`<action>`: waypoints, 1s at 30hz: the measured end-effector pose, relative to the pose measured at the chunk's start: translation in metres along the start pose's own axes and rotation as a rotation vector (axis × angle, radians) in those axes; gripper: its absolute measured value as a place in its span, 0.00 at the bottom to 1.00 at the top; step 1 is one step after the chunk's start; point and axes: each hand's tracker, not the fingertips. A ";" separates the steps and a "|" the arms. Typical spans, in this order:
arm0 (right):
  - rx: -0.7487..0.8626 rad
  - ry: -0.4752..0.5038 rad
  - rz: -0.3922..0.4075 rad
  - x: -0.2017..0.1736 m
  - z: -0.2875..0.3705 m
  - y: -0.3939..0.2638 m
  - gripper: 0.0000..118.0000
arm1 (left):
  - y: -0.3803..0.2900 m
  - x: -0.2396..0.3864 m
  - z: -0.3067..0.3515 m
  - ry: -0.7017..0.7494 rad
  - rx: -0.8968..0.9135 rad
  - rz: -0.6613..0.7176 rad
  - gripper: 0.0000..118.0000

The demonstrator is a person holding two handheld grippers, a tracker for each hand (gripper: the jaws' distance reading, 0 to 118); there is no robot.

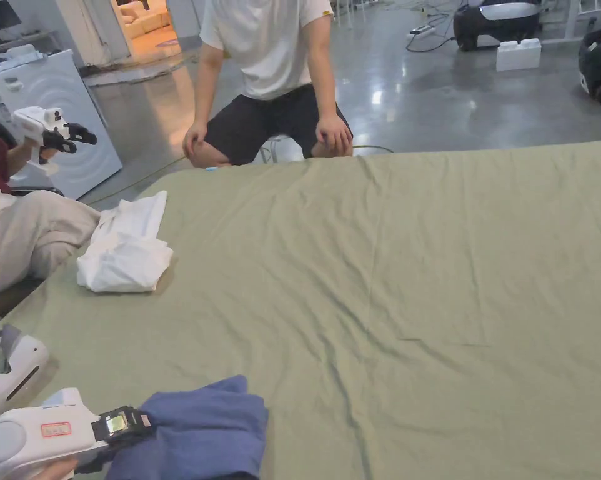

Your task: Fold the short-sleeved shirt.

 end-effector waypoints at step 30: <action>0.556 -0.127 0.372 -0.048 0.141 -0.002 0.00 | -0.214 0.230 0.219 -0.286 0.667 -0.653 0.00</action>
